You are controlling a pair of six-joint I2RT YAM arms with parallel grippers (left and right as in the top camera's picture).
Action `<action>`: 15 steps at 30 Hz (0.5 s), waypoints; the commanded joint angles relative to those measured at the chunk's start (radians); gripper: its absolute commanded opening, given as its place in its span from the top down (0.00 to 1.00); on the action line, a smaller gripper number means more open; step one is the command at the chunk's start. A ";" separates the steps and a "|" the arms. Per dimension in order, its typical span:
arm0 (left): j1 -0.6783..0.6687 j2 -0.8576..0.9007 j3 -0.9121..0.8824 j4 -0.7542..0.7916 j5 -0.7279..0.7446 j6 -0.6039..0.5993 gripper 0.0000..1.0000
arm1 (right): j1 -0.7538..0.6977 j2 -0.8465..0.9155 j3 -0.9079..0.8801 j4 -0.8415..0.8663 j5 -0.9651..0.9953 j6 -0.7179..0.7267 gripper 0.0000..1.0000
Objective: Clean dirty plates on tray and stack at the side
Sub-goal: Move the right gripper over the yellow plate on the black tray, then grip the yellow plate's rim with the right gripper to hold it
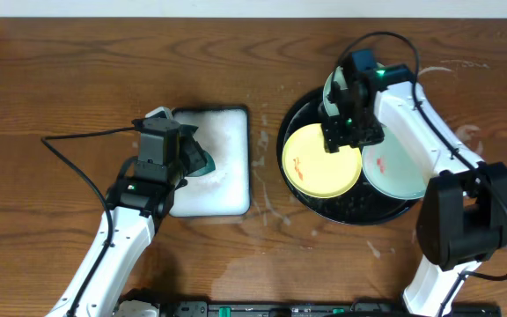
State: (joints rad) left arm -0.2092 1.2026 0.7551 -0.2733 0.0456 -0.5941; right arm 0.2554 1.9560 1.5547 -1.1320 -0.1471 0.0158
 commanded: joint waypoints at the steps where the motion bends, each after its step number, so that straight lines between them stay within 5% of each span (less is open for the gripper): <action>1: 0.004 -0.006 0.021 -0.002 -0.012 0.014 0.92 | -0.023 -0.007 -0.068 0.044 -0.078 -0.089 0.35; 3: 0.004 -0.005 0.021 -0.002 -0.012 0.014 0.93 | -0.029 -0.007 -0.103 0.082 -0.039 -0.082 0.48; 5: 0.004 -0.006 0.021 -0.002 -0.012 0.014 0.92 | -0.032 -0.007 -0.132 0.120 0.008 -0.059 0.51; 15: 0.004 -0.006 0.021 -0.002 -0.012 0.014 0.92 | -0.032 -0.009 -0.143 0.170 0.048 -0.047 0.27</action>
State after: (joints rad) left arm -0.2092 1.2026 0.7551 -0.2737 0.0456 -0.5941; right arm 0.2283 1.9560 1.4048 -0.9627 -0.1146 -0.0341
